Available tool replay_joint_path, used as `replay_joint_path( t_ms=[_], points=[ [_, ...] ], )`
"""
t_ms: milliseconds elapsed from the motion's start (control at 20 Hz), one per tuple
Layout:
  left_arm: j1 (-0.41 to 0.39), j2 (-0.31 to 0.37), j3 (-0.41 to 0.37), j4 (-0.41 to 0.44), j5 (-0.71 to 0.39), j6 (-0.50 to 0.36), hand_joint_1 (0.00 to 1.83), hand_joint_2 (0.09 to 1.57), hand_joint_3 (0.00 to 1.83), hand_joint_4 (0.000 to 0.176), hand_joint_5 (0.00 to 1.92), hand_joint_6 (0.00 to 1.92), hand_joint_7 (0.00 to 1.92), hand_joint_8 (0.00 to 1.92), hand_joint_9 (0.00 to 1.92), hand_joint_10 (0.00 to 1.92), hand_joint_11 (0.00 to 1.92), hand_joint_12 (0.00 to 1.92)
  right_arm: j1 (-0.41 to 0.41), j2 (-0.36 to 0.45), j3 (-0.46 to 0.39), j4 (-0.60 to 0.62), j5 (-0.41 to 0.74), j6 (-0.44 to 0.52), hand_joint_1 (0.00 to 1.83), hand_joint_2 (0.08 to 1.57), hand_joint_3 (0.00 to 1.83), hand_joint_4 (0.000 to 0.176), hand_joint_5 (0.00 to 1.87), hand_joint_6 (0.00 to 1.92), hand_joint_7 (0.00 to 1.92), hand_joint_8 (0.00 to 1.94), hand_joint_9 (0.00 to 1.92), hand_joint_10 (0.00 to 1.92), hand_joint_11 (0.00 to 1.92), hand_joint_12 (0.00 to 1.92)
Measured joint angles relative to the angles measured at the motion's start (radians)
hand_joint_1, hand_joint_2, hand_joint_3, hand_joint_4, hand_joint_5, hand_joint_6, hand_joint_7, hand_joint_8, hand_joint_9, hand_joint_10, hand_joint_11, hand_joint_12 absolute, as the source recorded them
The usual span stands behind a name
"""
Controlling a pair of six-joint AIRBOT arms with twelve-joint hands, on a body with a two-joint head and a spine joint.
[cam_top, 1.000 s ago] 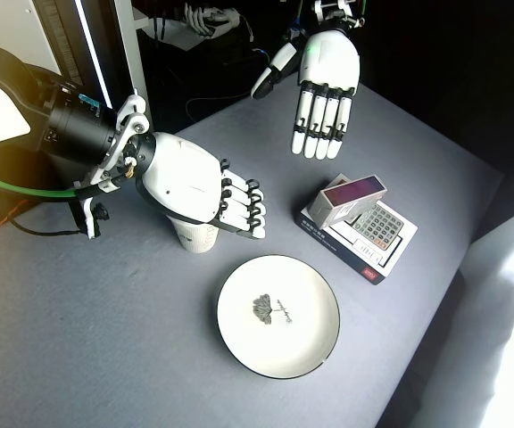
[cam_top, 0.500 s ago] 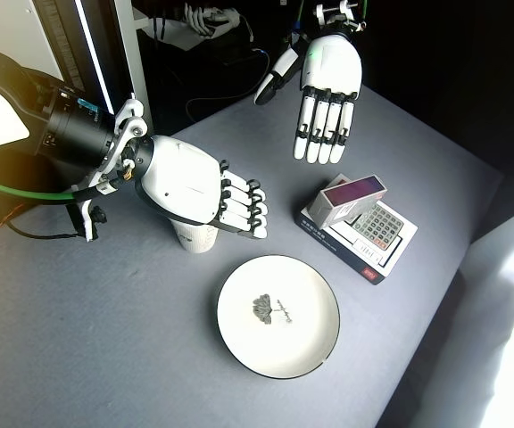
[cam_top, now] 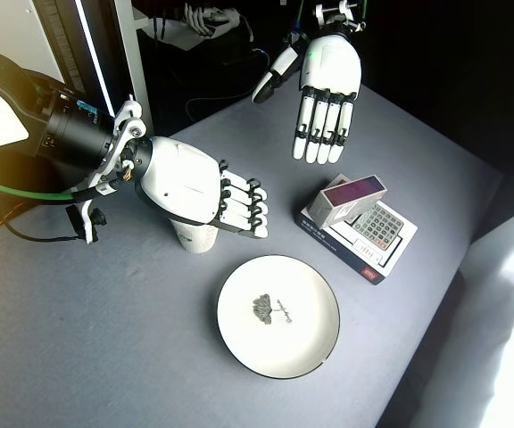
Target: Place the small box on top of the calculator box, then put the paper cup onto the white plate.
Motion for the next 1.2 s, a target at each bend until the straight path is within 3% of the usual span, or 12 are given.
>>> replay_joint_path(
  t_ms=[300, 700, 750, 800, 900, 1000, 1100, 1150, 1200],
  points=[
    [0.0, 0.0, 0.0, -0.002, 0.015, 0.0, 0.27, 1.01, 0.0, 0.0, 0.14, 0.0, 0.23, 0.0, 0.26, 0.0, 0.01, 0.67, 0.0, 0.0, 0.0, 0.0, 0.0, -0.002, 0.85, 0.99, 0.01, 0.0, 0.0, 0.0, 0.0, 0.0, 0.0, 0.0, 0.0, 0.0],
    [-0.014, -0.002, -0.004, -0.012, 0.04, 0.0, 0.26, 1.02, 0.0, 0.0, 0.13, 0.0, 0.22, 0.0, 0.24, 0.0, 0.0, 0.6, 0.0, 0.0, 0.0, 0.0, 0.0, -0.003, 0.81, 1.0, 0.01, 0.0, 0.0, 0.0, 0.0, 0.0, 0.0, 0.0, 0.01, 0.0],
    [-0.018, -0.002, -0.008, -0.012, 0.045, 0.0, 0.23, 1.02, 0.0, 0.0, 0.13, 0.0, 0.21, 0.0, 0.24, 0.0, 0.0, 0.61, 0.0, 0.0, 0.0, 0.0, 0.0, -0.003, 0.89, 0.97, 0.0, 0.0, 0.13, 0.0, 0.11, 0.03, 0.12, 0.0, 0.0, 0.31],
    [-0.024, -0.003, -0.008, -0.01, 0.047, 0.0, 0.26, 1.02, 0.0, 0.0, 0.12, 0.0, 0.21, 0.0, 0.24, 0.0, 0.0, 0.61, 0.0, 0.0, 0.0, 0.0, 0.0, -0.003, 0.99, 0.97, 0.0, 0.0, 0.16, 0.0, 0.16, 0.04, 0.15, 0.0, 0.0, 0.37],
    [-0.027, -0.006, -0.008, -0.015, 0.042, 0.0, 0.26, 1.01, 0.0, 0.0, 0.15, 0.0, 0.24, 0.0, 0.26, 0.01, 0.0, 0.67, 0.0, 0.0, 0.0, 0.002, 0.002, -0.003, 1.14, 0.97, 0.0, 0.0, 0.37, 0.04, 0.43, 0.05, 0.39, 0.07, 0.0, 1.0],
    [-0.026, -0.006, -0.01, -0.011, 0.045, 0.0, 0.25, 1.0, 0.0, 0.0, 0.16, 0.01, 0.24, 0.01, 0.27, 0.01, 0.0, 0.67, 0.0, 0.0, -0.003, 0.0, 0.008, -0.006, 1.18, 1.02, 0.01, 0.0, 0.51, 0.08, 0.55, 0.08, 0.52, 0.13, 0.0, 1.24],
    [-0.026, -0.006, -0.011, -0.011, 0.044, 0.0, 0.27, 1.01, 0.0, 0.0, 0.13, 0.0, 0.22, 0.0, 0.25, 0.0, 0.0, 0.65, 0.0, 0.0, -0.004, -0.001, 0.008, -0.008, 1.23, 1.04, 0.0, 0.0, 0.74, 0.2, 0.7, 0.15, 0.53, 0.53, 0.09, 1.37],
    [-0.026, -0.006, -0.011, -0.01, 0.044, 0.0, 0.26, 1.01, 0.0, 0.0, 0.13, 0.0, 0.23, 0.0, 0.26, 0.01, 0.0, 0.66, 0.0, 0.0, -0.004, -0.001, 0.005, -0.008, 1.24, 1.04, 0.0, 0.0, 0.77, 0.23, 0.71, 0.2, 0.47, 0.73, 0.11, 1.41],
    [-0.026, -0.006, -0.011, -0.007, 0.044, 0.0, 0.3, 1.01, 0.0, 0.0, 0.17, 0.01, 0.26, 0.01, 0.28, 0.01, 0.0, 0.7, -0.002, -0.002, -0.003, -0.003, -0.023, -0.011, 1.24, 1.02, 0.0, 0.0, 0.73, 0.25, 0.68, 0.39, 0.47, 0.86, 0.18, 1.4]
  ],
)
